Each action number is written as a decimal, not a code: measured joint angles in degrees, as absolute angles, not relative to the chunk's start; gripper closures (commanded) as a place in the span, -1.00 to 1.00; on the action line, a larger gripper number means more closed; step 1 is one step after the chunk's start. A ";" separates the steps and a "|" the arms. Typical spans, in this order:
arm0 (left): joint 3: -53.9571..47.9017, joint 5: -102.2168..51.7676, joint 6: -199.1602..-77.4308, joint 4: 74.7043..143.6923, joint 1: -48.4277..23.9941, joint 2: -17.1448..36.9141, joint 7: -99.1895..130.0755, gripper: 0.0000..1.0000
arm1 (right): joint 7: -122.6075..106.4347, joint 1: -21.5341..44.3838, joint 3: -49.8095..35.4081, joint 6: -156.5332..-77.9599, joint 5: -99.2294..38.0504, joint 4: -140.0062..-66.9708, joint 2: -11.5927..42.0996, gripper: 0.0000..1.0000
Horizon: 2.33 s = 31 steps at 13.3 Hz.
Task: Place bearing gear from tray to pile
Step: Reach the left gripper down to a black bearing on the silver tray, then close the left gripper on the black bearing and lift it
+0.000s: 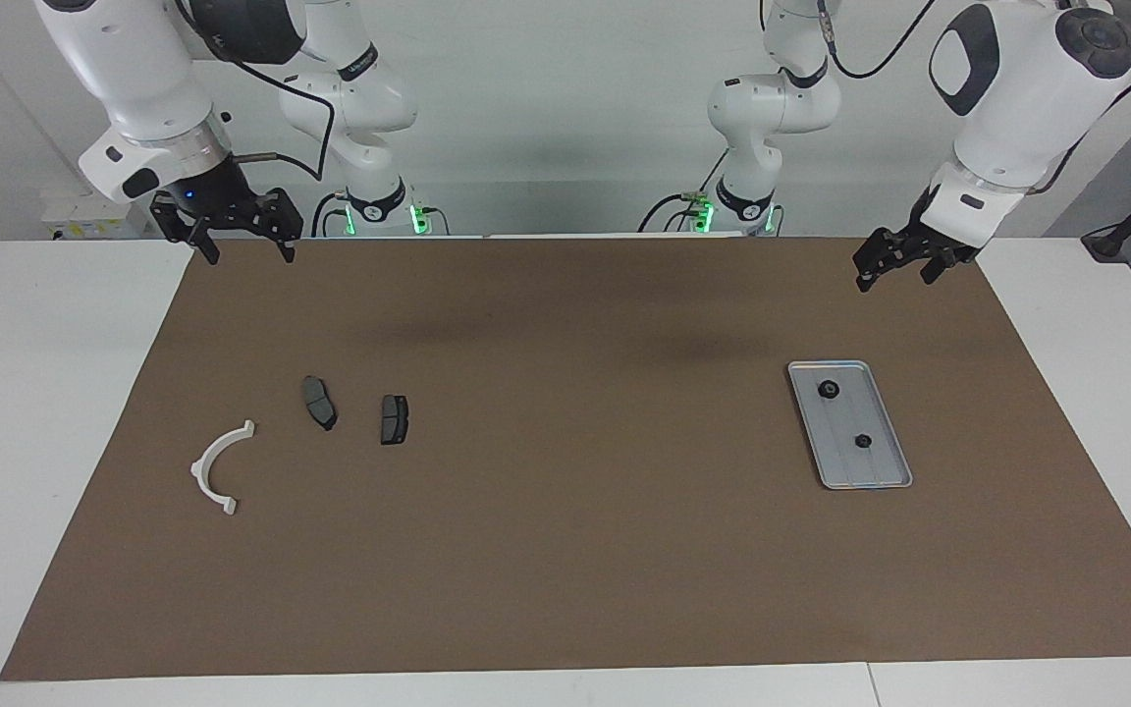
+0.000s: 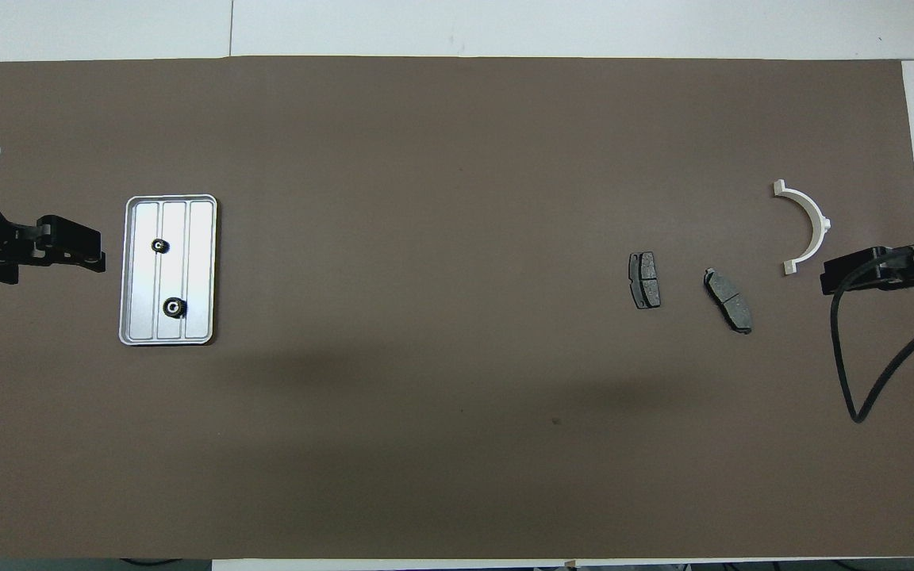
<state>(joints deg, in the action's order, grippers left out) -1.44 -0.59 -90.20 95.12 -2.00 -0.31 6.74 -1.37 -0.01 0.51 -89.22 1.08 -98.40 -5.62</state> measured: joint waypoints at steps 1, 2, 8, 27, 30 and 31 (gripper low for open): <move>-1.43 -0.59 -90.25 95.12 -2.00 -0.31 6.74 -1.00 | -1.37 -0.01 0.51 -89.22 1.08 -98.40 -5.62 -1.00; -1.43 -0.59 -90.30 95.12 -2.00 -0.31 6.73 -1.00 | -1.37 -0.01 0.51 -89.22 1.08 -98.41 -5.62 -1.00; -0.93 -0.58 -98.59 100.48 -1.97 -1.19 5.88 -1.00 | -1.37 -0.05 0.50 -89.22 1.08 -98.41 -5.63 -1.00; -1.14 -0.02 -128.27 127.14 0.17 3.99 9.10 -0.50 | -1.41 -0.23 0.39 -89.32 0.37 -98.48 -6.09 -1.00; -1.15 0.00 -129.70 127.15 0.17 6.25 8.45 -0.44 | -1.41 -0.28 0.42 -90.03 0.36 -98.48 -6.10 -1.00; -1.15 0.00 -129.76 127.15 0.17 6.75 7.44 -0.44 | -1.41 -0.42 0.46 -90.21 0.36 -98.48 -6.10 -1.00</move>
